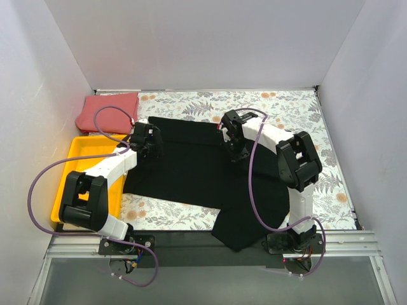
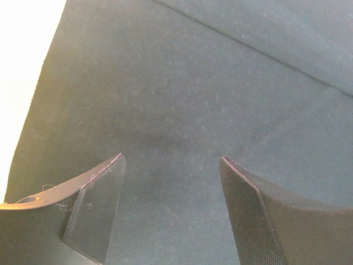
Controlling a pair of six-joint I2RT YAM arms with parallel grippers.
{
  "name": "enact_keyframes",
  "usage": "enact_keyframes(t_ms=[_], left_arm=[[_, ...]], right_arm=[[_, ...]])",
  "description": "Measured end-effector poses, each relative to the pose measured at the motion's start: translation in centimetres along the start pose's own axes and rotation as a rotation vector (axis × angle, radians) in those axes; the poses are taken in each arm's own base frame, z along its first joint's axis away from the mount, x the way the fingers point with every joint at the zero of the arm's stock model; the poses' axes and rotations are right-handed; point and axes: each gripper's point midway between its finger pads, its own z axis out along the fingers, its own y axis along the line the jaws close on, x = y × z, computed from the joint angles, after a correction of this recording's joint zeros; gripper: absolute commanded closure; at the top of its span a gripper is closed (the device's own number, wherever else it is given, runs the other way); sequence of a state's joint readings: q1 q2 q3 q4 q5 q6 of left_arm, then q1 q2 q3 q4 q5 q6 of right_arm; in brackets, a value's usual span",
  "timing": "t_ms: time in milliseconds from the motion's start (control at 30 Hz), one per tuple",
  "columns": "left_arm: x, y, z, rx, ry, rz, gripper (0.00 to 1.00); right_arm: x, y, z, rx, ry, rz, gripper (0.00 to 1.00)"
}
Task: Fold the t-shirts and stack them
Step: Fold the tshirt
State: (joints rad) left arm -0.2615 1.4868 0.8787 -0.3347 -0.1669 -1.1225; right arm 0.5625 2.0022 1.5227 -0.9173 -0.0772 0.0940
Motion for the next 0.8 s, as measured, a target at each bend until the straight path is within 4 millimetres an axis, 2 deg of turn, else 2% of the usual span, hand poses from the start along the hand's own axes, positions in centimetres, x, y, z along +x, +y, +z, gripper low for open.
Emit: enact_keyframes(t_ms=[67,100,167,233,300,367,433,500,567,633,667,800], left_arm=[[0.2,-0.2,0.1,0.011,0.01,0.0,0.32],[0.3,-0.3,0.1,0.017,0.016,0.0,0.32],[0.5,-0.5,0.1,0.03,0.026,0.0,0.32],[0.5,-0.8,0.1,0.04,0.029,-0.003,0.32],[-0.2,-1.3,0.2,0.05,0.027,-0.014,0.32],[-1.5,-2.0,0.4,0.067,0.017,-0.034,0.32],[-3.6,-2.7,1.1,0.079,-0.004,-0.066,0.32],[-5.7,-3.0,2.1,0.082,-0.018,-0.1,0.32],[-7.9,-3.0,3.6,0.078,-0.035,-0.134,0.32],[-9.2,-2.9,5.3,0.067,-0.037,-0.154,0.32],[-9.8,-2.8,6.3,0.06,-0.039,-0.163,0.33],[-10.9,-2.5,9.5,0.035,-0.025,-0.173,0.35]], right_arm=[[0.3,0.2,0.3,-0.012,0.017,0.012,0.69],[0.3,0.2,0.3,-0.013,0.017,0.015,0.62],[0.0,0.0,-0.3,-0.01,-0.002,0.024,0.56],[-0.6,-0.7,-1.3,-0.008,-0.041,0.042,0.51],[-1.9,-2.5,-3.4,-0.008,-0.127,0.097,0.49],[-3.6,-5.2,-6.0,-0.015,-0.252,0.182,0.47],[-5.2,-9.7,-9.3,-0.036,-0.444,0.328,0.42],[-5.0,-14.9,-12.1,-0.033,-0.603,0.491,0.42],[-3.9,-19.7,-13.7,-0.017,-0.724,0.635,0.45],[-2.8,-23.4,-13.7,-0.019,-0.79,0.757,0.46],[-2.4,-24.6,-13.1,-0.026,-0.801,0.796,0.48],[-2.2,-26.5,-9.9,-0.084,-0.79,0.87,0.49]])
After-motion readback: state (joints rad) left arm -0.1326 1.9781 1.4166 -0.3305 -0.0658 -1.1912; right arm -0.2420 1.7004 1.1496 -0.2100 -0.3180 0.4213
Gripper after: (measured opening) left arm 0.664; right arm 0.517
